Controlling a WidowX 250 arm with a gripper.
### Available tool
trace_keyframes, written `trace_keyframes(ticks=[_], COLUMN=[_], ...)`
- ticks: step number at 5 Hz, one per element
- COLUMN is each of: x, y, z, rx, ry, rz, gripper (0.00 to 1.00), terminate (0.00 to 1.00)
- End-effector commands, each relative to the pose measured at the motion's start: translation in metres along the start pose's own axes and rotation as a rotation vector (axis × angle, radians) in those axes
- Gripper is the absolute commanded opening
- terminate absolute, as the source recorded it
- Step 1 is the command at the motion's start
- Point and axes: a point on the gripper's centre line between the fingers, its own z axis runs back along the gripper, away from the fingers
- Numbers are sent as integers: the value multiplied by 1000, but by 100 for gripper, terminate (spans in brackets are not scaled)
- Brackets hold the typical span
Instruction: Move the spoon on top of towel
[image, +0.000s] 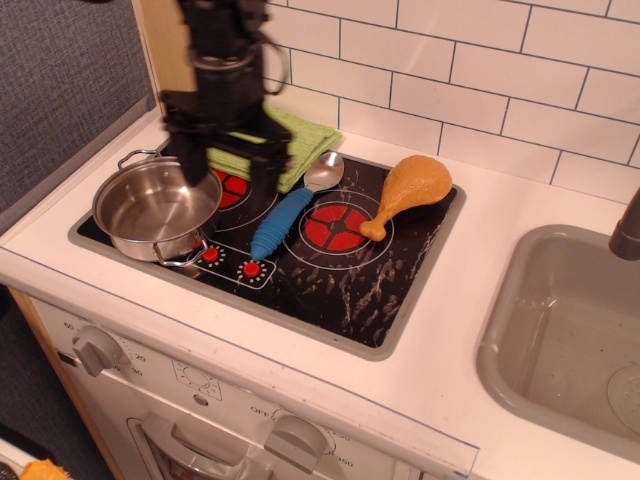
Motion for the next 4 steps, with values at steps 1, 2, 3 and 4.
trace_keyframes(ticks=[1, 2, 3, 4], x=[27, 27, 28, 28], y=[-9, -12, -11, -10], z=[-9, -21, -29, -38], rx=[-67, -70, -79, -70], ry=[1, 40, 74, 110], rz=[21, 19, 25, 38], gripper=[100, 100, 100, 100], terminate=[0, 0, 0, 0])
